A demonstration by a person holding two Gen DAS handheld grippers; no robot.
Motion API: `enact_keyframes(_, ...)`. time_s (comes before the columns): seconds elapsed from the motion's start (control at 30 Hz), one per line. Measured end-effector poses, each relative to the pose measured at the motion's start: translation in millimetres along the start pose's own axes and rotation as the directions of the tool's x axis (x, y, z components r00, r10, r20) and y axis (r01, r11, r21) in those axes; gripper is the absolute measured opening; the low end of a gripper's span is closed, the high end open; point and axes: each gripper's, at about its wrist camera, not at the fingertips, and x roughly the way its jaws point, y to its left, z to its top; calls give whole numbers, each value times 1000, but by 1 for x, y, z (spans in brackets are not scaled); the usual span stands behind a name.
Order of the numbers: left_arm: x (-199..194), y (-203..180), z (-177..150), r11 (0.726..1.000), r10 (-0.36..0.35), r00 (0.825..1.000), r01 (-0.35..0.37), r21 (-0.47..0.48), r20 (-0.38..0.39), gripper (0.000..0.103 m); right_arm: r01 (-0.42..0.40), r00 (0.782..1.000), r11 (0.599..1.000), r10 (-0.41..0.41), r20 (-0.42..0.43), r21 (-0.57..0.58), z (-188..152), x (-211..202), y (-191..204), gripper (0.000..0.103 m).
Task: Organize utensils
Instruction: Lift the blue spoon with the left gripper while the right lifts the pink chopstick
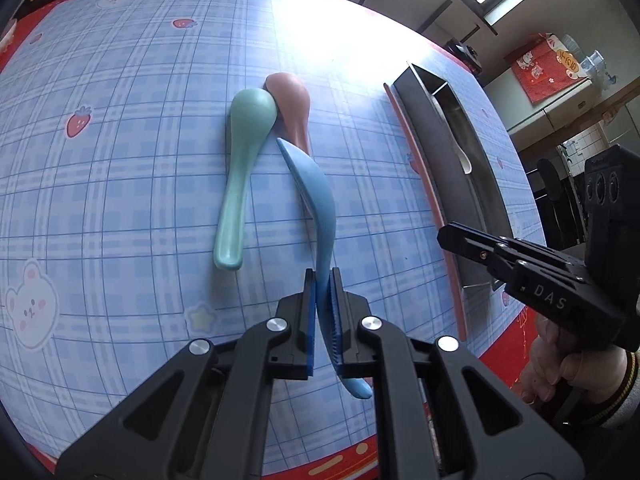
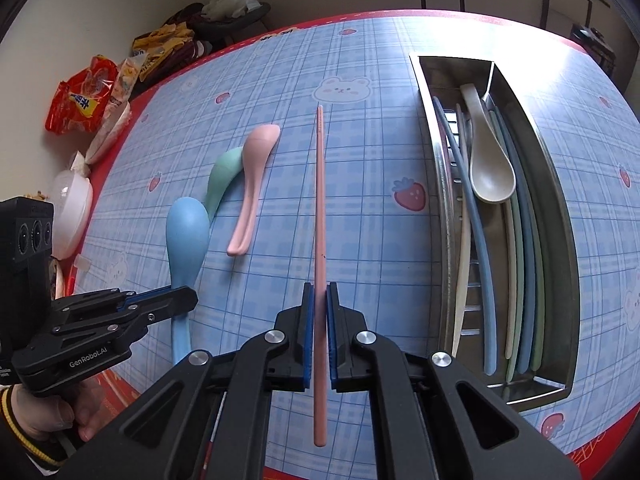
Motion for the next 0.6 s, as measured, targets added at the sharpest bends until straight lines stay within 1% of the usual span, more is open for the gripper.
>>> enact_keyframes(0.23, -16, -15, -5, 999, -3, 1000, 3, 34, 25, 11, -15, 1000, 1000, 15, 27, 4, -8, -13, 1, 6)
enact_keyframes(0.43, -17, -24, -7, 999, -9, 1000, 8, 36, 20, 11, -17, 999, 1000, 15, 50, 25, -18, -26, -9, 6)
enact_keyframes(0.6, -14, -36, -2, 999, -10, 1000, 9, 53, 20, 11, -21, 997, 999, 17, 71, 50, -21, -33, -20, 6)
